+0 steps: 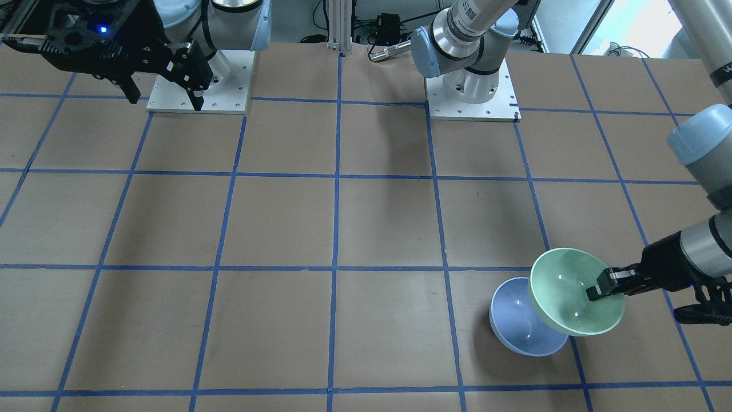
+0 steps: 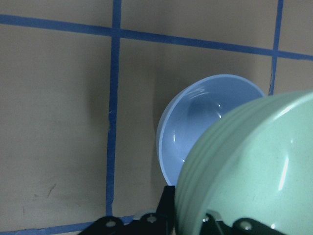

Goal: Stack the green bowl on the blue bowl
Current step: 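Lower the green bowl into the blue bowl with the left gripper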

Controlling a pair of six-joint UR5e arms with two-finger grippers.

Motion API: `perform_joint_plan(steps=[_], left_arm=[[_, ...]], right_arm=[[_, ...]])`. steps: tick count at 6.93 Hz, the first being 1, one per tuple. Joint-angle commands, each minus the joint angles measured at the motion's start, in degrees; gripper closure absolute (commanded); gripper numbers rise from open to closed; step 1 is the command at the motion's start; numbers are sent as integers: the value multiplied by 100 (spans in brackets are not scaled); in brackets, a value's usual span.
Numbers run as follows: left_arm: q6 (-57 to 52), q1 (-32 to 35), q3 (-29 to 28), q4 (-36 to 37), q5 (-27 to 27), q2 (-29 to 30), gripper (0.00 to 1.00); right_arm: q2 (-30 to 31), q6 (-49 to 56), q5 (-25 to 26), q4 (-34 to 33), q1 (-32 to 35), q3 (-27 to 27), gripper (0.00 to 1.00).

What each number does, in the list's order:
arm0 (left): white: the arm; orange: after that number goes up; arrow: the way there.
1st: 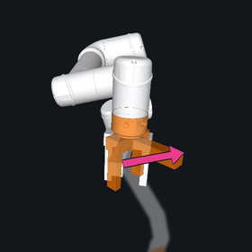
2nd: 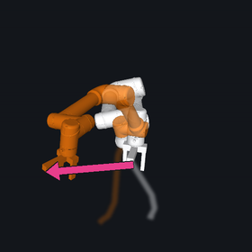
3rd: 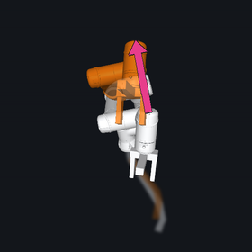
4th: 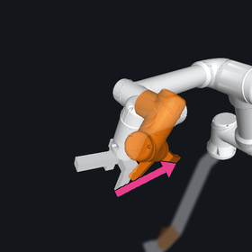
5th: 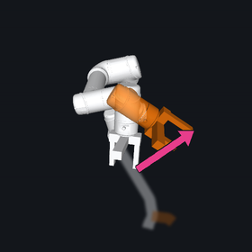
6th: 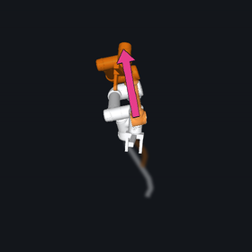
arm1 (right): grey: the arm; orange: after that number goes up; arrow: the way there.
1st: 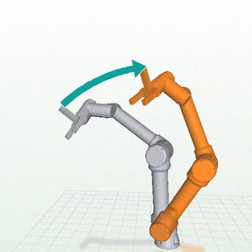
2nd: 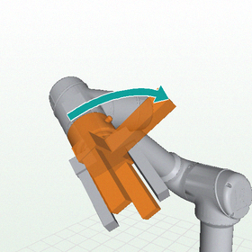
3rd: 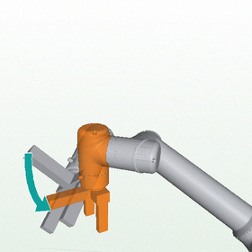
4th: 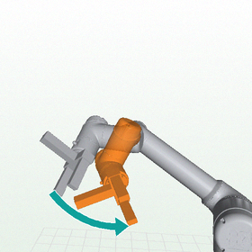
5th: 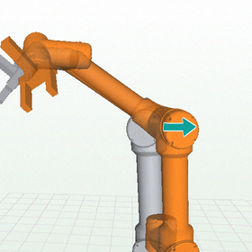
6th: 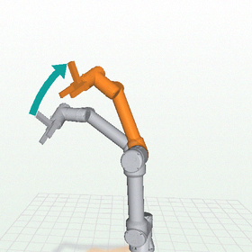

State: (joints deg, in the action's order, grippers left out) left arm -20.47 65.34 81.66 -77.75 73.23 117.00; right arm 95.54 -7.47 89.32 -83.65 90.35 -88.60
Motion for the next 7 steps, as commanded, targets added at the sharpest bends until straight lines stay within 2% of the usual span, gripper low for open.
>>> perform_joint_plan(steps=[1, 6, 7], left_arm=[[262, 102, -27, 58, -1, 261, 100], [254, 111, 131, 67, 7, 288, 100], [263, 120, 122, 67, -1, 288, 98]], right_arm=[[0, 0, -2, -3, 0, 0, 0], [0, 0, -2, -3, 0, 0, 0], [0, 0, -2, 6, 0, 0, 0]])
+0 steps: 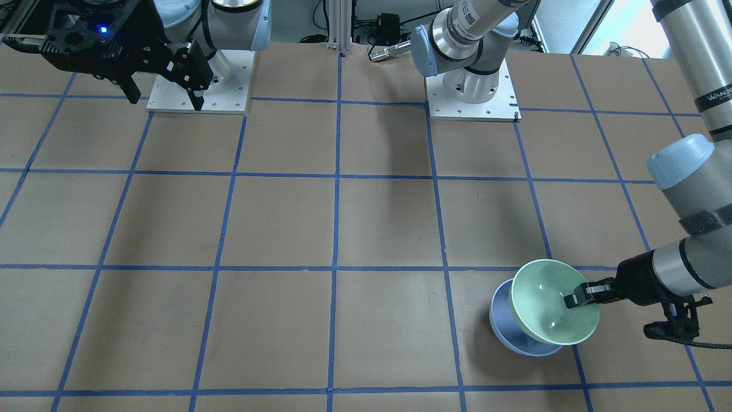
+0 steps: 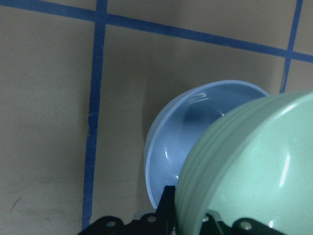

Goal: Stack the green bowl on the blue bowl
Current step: 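Lower the green bowl into the blue bowl with the left gripper, then open the left gripper and raise it away from the bowls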

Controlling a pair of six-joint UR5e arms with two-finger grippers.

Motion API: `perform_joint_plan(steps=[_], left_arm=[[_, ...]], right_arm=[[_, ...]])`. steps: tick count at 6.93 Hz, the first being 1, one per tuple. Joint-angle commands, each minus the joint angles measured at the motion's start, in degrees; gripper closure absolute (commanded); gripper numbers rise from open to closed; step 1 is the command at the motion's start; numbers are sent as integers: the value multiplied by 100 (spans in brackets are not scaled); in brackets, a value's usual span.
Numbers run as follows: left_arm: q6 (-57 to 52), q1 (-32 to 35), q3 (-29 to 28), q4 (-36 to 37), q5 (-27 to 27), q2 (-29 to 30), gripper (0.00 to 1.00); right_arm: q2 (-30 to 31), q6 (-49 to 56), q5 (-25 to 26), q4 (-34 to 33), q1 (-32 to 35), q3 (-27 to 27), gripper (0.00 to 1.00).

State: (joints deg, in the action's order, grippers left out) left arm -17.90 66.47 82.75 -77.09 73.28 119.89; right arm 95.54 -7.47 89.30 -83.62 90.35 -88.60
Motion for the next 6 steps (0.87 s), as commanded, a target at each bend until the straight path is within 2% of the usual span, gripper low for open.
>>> perform_joint_plan(steps=[1, 2, 3, 5, 6], left_arm=[[6, 6, 13, 1, -6, -1, 61], [23, 6, 13, 1, -6, -9, 35], [50, 6, 13, -8, -15, -9, 27], [172, 24, -40, -25, -15, -131, 27], [321, 154, -75, -60, 20, -324, 20]], right_arm=[[0, 0, 9, 4, 0, 0, 0], [0, 0, 0, 4, 0, 0, 0], [0, 0, 0, -5, 0, 0, 0], [0, 0, 0, 4, 0, 0, 0], [0, 0, 0, 4, 0, 0, 0]])
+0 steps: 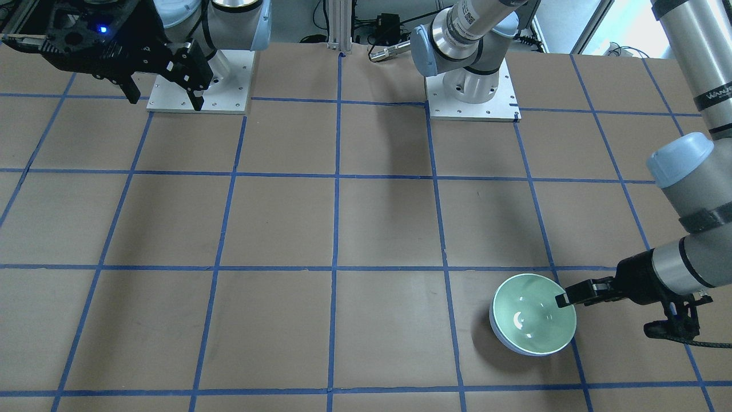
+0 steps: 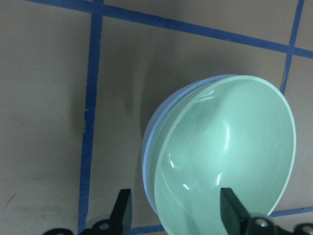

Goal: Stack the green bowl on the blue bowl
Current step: 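Open the left gripper and raise it away from the bowls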

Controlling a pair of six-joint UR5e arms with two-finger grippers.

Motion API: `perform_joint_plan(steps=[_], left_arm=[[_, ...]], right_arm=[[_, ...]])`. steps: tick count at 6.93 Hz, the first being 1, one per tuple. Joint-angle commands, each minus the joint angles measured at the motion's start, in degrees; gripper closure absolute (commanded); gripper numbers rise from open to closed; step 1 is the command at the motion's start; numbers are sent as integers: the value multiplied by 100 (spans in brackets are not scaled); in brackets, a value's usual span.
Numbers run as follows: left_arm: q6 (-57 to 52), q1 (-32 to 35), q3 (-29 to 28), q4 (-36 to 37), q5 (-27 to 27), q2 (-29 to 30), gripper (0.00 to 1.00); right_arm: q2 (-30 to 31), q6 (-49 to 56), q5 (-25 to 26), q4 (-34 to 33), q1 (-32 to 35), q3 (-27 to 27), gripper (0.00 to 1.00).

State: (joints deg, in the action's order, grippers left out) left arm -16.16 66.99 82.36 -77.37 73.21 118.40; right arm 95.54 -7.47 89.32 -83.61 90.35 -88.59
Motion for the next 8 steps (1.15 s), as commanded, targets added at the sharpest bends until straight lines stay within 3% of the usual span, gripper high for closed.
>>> perform_joint_plan(steps=[1, 2, 4, 6, 8], left_arm=[[471, 408, -149, -180, 122, -394, 16], [909, 725, -237, -347, 567, -692, 14], [1245, 1279, -195, -462, 834, -1194, 0], [1370, 1964, -107, -637, 1518, -1642, 0], [1379, 2046, 68, -928, 1460, -2213, 0]], right_arm=[[0, 0, -2, -6, 0, 0, 0], [0, 0, 6, -6, 0, 0, 0], [0, 0, -2, -6, 0, 0, 0], [0, 0, 6, -6, 0, 0, 0], [0, 0, 6, -6, 0, 0, 0]])
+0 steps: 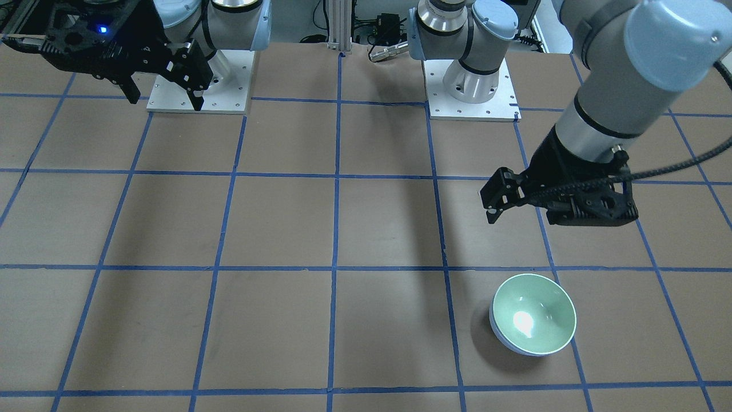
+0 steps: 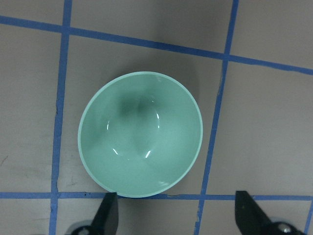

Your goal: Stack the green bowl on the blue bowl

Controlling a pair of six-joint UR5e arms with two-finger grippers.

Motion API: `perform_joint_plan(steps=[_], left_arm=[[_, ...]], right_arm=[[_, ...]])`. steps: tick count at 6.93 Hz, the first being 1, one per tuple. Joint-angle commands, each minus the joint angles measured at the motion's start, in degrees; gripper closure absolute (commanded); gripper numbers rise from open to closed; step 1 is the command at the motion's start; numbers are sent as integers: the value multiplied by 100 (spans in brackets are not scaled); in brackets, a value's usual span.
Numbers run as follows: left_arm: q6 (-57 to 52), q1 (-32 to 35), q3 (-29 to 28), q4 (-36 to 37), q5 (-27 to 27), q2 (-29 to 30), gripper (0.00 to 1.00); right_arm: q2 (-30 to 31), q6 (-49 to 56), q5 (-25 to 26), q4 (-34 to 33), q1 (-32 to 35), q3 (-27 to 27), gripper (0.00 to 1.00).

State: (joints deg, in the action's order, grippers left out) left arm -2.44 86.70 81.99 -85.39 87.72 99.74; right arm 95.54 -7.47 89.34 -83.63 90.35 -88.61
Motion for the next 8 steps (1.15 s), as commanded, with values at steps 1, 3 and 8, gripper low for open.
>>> perform_joint_plan(steps=[1, 3, 8], left_arm=[[7, 75, 272, -266, 8, -603, 0], [-46, 48, 379, -171, 25, -615, 0], [-55, 66, 300, -232, 43, -693, 0]], right_arm=[[0, 0, 4, 5, 0, 1, 0], [0, 0, -5, 5, 0, 1, 0], [0, 0, -5, -4, 0, 1, 0]])
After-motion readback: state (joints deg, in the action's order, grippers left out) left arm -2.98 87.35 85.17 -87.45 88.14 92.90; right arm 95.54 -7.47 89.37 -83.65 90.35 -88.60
